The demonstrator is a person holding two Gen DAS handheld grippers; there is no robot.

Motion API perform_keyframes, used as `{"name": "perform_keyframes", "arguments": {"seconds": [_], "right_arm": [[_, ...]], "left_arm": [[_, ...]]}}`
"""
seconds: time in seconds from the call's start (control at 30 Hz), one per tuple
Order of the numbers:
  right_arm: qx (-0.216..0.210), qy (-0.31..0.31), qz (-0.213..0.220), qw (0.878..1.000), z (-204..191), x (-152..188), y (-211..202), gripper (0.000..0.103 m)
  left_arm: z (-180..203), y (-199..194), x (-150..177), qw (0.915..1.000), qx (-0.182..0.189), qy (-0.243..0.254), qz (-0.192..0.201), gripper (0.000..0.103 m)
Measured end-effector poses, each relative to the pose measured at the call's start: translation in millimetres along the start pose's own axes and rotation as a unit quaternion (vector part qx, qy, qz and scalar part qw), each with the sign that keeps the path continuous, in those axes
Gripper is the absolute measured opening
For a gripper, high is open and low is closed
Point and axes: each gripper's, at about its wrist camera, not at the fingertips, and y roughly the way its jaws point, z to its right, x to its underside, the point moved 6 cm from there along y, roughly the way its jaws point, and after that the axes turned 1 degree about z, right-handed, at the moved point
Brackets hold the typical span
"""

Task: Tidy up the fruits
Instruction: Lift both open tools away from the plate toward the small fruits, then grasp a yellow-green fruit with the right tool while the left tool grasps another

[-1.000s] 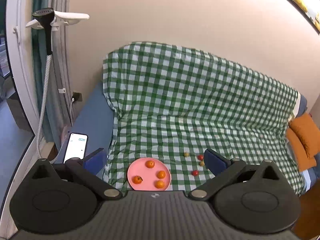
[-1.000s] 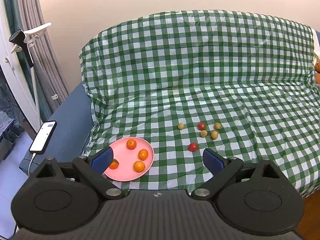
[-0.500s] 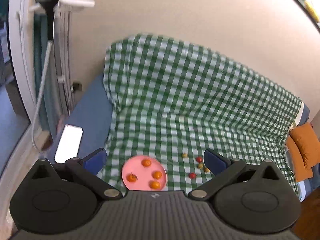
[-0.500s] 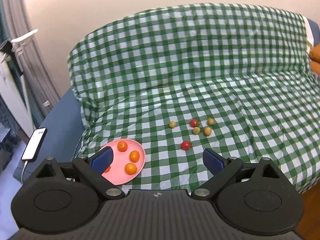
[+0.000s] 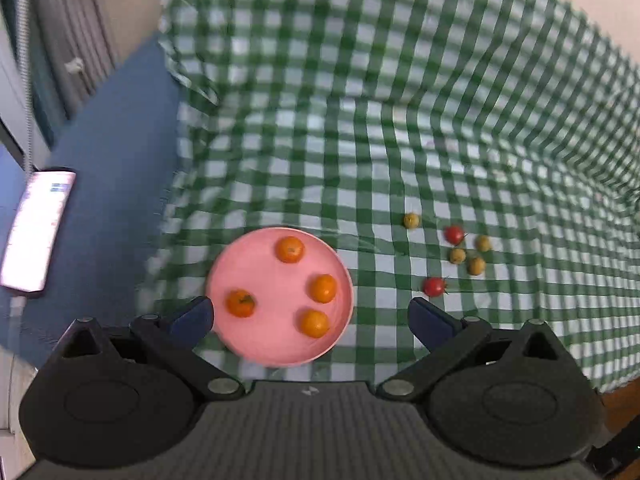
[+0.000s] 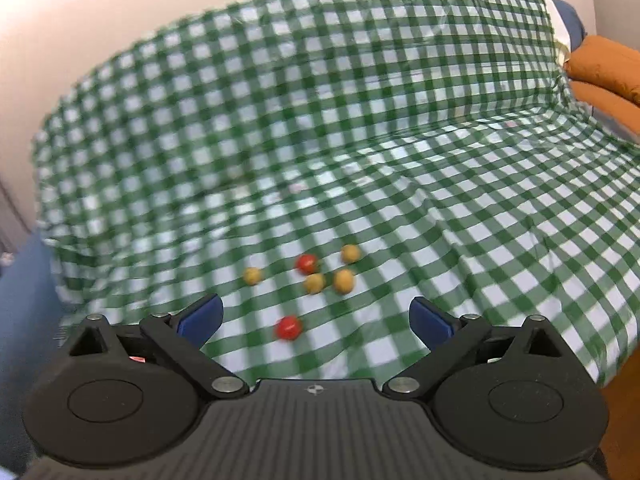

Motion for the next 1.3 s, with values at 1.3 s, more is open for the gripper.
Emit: {"name": "perform_keyframes", "arguments": {"seconds": [1.3], "right_arm": [[0.057,-0.095,-0.078,0.991,53.8,23.5,261.2,0.102]], "left_arm": [[129.9,343.4,-72.5,0.9921,-0.002,0.058,-0.111,0.103]]}}
